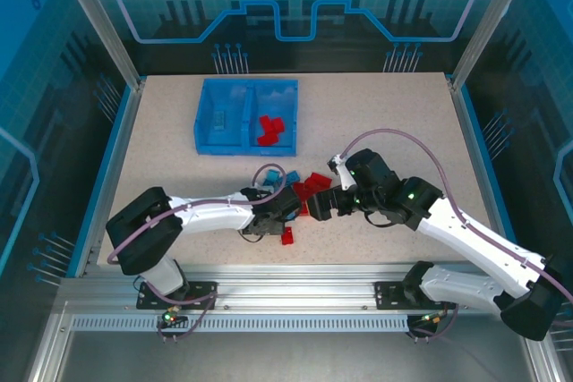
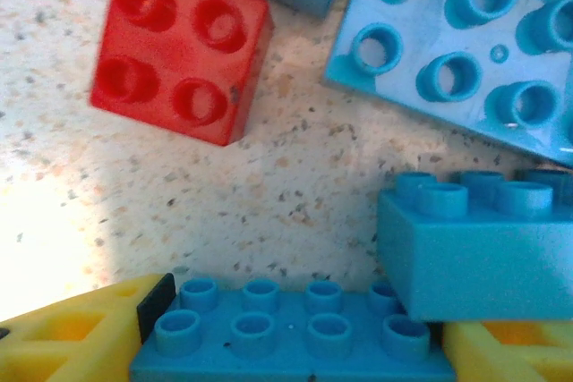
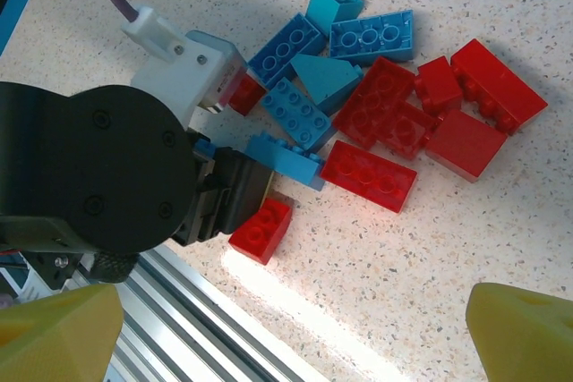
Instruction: Sort the legos into containers by color
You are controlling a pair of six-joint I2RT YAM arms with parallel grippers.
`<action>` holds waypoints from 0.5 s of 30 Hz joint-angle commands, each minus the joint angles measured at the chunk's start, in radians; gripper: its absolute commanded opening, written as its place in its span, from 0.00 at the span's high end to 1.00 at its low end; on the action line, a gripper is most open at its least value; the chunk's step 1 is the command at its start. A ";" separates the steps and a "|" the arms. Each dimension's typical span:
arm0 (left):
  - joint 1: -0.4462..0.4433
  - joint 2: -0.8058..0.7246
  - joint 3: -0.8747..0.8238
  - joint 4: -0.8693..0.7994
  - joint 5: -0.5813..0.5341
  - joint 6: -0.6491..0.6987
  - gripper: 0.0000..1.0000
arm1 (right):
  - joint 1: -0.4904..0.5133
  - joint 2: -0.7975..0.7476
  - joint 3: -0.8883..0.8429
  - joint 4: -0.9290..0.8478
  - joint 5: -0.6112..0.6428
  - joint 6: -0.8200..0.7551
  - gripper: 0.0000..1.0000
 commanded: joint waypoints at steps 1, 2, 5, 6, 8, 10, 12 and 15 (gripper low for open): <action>0.002 -0.134 0.085 -0.118 -0.078 0.032 0.47 | 0.010 -0.019 0.014 0.012 -0.052 -0.029 0.00; 0.009 -0.172 0.109 -0.140 -0.106 0.053 0.47 | 0.011 -0.021 0.011 0.025 -0.069 -0.030 0.00; 0.088 -0.259 0.171 -0.162 -0.122 0.121 0.47 | 0.013 -0.026 0.013 0.048 -0.074 -0.030 0.00; 0.128 -0.276 0.192 -0.160 -0.119 0.150 0.47 | 0.013 -0.027 0.015 0.051 -0.065 -0.029 0.00; 0.215 -0.288 0.237 -0.155 -0.121 0.201 0.47 | 0.013 -0.030 0.017 0.051 -0.037 -0.030 0.00; 0.313 -0.280 0.278 -0.130 -0.121 0.250 0.47 | 0.013 -0.032 0.016 0.050 -0.019 -0.034 0.00; 0.422 -0.245 0.315 -0.083 -0.108 0.281 0.47 | 0.012 -0.032 0.011 0.043 -0.006 -0.036 0.00; 0.570 -0.142 0.391 -0.023 -0.072 0.286 0.48 | 0.011 -0.035 0.000 0.040 -0.005 -0.034 0.00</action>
